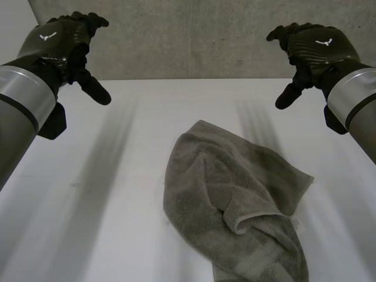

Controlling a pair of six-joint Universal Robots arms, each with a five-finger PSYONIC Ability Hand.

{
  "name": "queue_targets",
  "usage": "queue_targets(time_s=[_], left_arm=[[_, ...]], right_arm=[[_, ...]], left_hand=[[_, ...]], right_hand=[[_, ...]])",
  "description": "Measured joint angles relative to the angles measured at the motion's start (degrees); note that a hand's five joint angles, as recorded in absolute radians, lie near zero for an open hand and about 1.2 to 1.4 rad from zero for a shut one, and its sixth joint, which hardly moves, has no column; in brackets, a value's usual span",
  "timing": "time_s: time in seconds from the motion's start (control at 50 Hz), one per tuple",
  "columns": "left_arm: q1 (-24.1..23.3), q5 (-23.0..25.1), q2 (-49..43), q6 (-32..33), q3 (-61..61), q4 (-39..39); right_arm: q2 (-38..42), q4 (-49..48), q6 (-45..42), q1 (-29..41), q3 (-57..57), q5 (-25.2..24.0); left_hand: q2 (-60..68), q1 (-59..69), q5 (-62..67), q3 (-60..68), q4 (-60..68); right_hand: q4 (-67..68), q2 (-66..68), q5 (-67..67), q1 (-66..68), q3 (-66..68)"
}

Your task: Fold the towel.

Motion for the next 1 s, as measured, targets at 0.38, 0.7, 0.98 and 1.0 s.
queue_targets(time_s=[0.38, 0.7, 0.98, 1.0], left_arm=[[-1.85, -0.71, -15.54, -7.21, -0.95, -0.7], [-3.07, -0.86, -19.23, -9.03, -3.27, -1.16], [-0.58, -0.9, -14.06, -8.66, -2.8, -0.96], [0.16, -0.91, -13.53, -8.66, -2.65, -0.96]], right_arm=[[10.58, 23.58, -24.65, 3.68, -0.13, -12.43], [24.12, 11.39, -26.6, 10.41, 2.59, -13.7], [22.91, -9.48, -5.91, 15.57, -12.28, -3.36], [23.06, -10.49, -5.54, 15.85, -13.7, -0.89]], left_hand=[[0.14, 0.1, 0.0, 0.12, 0.07], [0.0, 0.0, 0.0, 0.0, 0.0], [0.0, 0.0, 0.0, 0.0, 0.0], [0.0, 0.0, 0.0, 0.0, 0.0]], right_hand=[[0.0, 0.0, 0.0, 0.0, 0.0], [53.19, 53.76, 50.18, 61.19, 53.72], [55.13, 54.57, 52.05, 64.6, 56.07], [55.14, 54.57, 52.06, 64.6, 56.07]])
